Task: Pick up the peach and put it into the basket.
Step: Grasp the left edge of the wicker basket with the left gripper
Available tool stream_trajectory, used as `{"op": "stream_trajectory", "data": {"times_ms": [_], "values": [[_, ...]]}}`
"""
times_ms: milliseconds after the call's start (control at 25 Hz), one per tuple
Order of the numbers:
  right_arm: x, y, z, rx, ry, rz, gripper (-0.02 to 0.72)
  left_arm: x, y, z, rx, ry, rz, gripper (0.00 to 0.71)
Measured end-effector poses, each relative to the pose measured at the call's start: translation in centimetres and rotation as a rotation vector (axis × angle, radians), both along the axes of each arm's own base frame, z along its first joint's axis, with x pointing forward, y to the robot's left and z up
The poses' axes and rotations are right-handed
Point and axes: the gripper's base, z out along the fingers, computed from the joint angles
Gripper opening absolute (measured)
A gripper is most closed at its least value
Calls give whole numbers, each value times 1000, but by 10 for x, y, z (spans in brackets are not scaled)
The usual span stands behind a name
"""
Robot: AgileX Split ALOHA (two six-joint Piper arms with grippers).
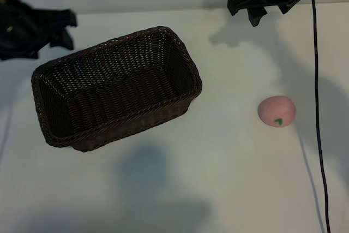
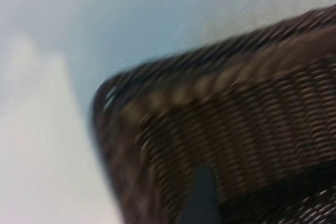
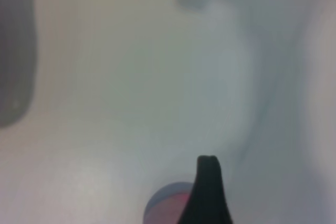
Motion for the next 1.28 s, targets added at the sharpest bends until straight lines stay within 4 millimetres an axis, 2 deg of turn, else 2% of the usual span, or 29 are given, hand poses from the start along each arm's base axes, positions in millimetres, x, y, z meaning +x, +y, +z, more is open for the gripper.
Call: {"op": "stream_trajectory", "data": {"times_ms": [80, 200, 320, 440, 800, 960, 1080, 1160, 1280], "values": [[0, 0, 0, 0, 0, 2, 566, -20, 6, -8, 10, 31, 57, 589], [0, 0, 0, -1, 0, 4, 566, -42, 14, -31, 27, 92, 145, 589], [0, 0, 0, -3, 0, 12, 566, -52, 19, -54, 52, 126, 205, 589], [0, 0, 0, -4, 0, 16, 566, -49, 20, -68, 57, 140, 226, 589], [0, 0, 0, -5, 0, 20, 566, -17, 18, -121, 30, 171, 244, 589], [0, 0, 0, -6, 0, 21, 566, -12, 15, -133, -1, 192, 246, 577], [0, 0, 0, -6, 0, 22, 566, -10, 15, -134, -14, 178, 247, 496], [0, 0, 0, -6, 0, 23, 566, -10, 14, -134, -19, 178, 248, 366], [0, 0, 0, -7, 1, 24, 566, -10, 14, -134, -25, 178, 253, 133]]}}
